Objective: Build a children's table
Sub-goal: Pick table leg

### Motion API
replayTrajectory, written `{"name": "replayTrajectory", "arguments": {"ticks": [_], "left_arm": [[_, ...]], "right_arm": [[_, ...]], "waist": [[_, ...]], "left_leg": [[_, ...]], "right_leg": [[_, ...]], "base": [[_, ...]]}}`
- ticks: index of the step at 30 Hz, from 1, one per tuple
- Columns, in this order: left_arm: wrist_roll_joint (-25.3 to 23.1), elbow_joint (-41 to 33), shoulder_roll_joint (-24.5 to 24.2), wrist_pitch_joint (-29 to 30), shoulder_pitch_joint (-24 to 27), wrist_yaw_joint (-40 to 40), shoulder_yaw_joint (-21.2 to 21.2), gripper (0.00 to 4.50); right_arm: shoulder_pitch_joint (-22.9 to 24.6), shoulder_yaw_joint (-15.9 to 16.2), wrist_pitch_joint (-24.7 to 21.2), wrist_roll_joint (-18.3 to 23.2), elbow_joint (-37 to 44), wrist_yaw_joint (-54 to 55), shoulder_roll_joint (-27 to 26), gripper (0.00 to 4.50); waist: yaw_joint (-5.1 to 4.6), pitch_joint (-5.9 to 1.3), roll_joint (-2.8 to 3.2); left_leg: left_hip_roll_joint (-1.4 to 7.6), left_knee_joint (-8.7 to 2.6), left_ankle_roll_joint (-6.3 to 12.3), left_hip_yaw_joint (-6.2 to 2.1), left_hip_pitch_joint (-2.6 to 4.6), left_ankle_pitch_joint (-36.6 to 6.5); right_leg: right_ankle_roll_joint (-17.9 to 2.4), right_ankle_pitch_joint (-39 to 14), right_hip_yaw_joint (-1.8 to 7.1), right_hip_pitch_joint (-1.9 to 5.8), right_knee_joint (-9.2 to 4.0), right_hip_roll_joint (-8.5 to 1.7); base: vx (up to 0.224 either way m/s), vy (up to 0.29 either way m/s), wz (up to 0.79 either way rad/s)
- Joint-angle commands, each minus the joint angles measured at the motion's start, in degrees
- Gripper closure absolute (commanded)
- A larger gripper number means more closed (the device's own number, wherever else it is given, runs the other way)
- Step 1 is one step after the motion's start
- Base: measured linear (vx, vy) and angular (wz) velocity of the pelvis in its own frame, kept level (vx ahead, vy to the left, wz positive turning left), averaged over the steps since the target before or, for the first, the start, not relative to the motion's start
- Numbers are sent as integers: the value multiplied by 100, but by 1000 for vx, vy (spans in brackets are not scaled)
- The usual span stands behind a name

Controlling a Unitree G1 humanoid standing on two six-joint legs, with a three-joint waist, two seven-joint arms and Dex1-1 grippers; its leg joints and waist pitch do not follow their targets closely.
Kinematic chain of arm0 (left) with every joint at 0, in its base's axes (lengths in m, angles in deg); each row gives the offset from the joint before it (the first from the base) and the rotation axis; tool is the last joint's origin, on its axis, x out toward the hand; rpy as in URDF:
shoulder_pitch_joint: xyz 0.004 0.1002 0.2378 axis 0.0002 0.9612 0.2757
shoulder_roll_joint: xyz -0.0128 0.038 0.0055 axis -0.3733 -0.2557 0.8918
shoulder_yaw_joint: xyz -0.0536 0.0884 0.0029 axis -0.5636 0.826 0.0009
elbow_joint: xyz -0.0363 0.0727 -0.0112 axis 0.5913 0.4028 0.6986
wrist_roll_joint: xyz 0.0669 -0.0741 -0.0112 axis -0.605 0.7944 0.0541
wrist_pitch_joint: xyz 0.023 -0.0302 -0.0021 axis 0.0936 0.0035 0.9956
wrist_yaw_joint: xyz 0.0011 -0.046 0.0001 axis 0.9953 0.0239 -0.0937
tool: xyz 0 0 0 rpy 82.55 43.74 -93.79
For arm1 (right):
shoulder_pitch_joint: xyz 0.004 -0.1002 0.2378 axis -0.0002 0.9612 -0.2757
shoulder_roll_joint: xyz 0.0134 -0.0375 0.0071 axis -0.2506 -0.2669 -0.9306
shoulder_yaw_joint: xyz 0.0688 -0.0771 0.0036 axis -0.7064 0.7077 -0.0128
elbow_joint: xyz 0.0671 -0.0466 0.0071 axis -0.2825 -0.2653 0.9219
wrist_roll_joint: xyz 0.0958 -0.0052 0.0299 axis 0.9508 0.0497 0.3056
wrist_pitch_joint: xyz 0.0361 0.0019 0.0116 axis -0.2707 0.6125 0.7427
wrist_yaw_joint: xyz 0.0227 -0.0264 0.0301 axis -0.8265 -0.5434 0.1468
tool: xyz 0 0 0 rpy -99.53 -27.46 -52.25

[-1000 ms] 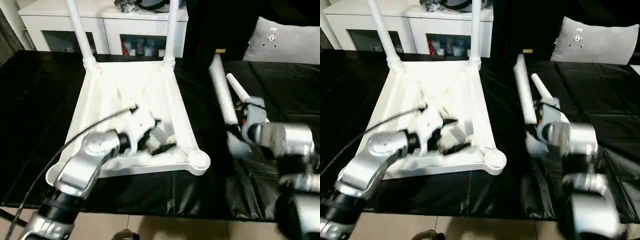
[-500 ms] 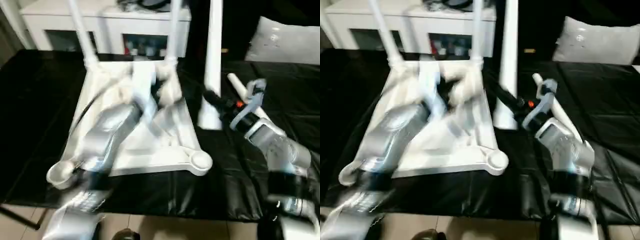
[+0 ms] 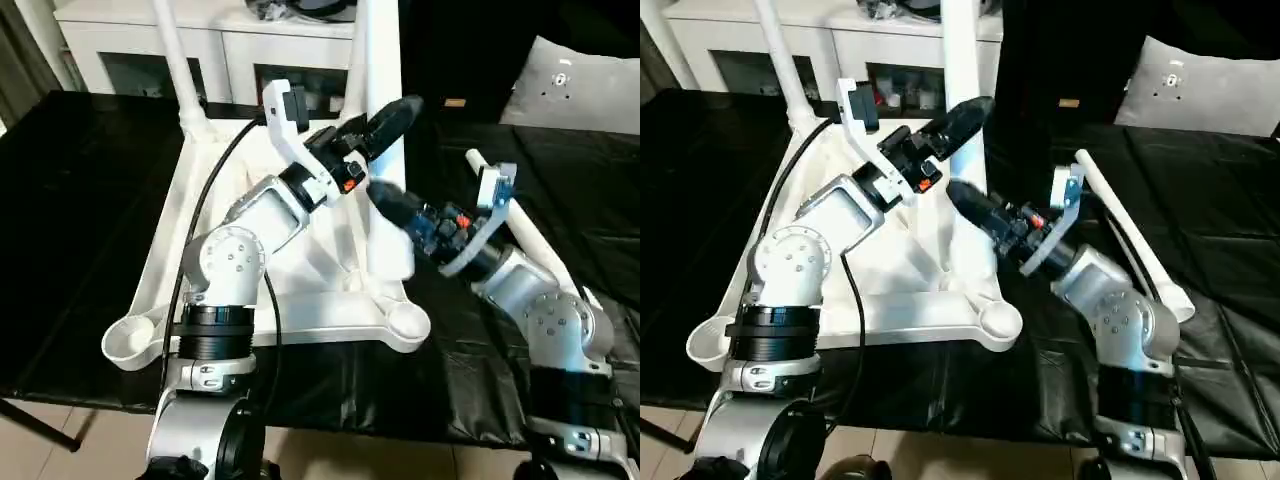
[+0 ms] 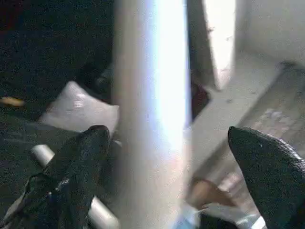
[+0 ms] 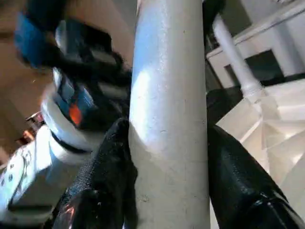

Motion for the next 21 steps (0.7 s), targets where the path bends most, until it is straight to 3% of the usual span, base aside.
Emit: {"name": "replayTrajectory", "arguments": {"ticks": [1, 7, 21], "left_arm": [[176, -186, 222, 115, 8, 38, 41, 17], [84, -166, 191, 46, 25, -30, 106, 73], [2, -157, 129, -83, 138, -137, 236, 192]], "right_arm": [[-12, 28, -43, 125, 219, -78, 68, 263], [39, 163, 26, 109, 192, -38, 126, 263], [20, 254, 156, 46, 127, 77, 205, 263]], "waist": [[19, -399, -97], [16, -382, -92], [0, -387, -113]], "left_leg": [[357, -345, 293, -124, 149, -328], [355, -361, 229, -127, 154, -420], [355, -356, 217, -124, 153, -394]], "right_leg": [[-1273, 462, 229, 226, -439, -512], [-1155, 185, 235, 226, -477, -513], [-1115, 234, 237, 229, -474, -511]], "base": [[0, 0, 0], [0, 0, 0], [0, 0, 0]]}}
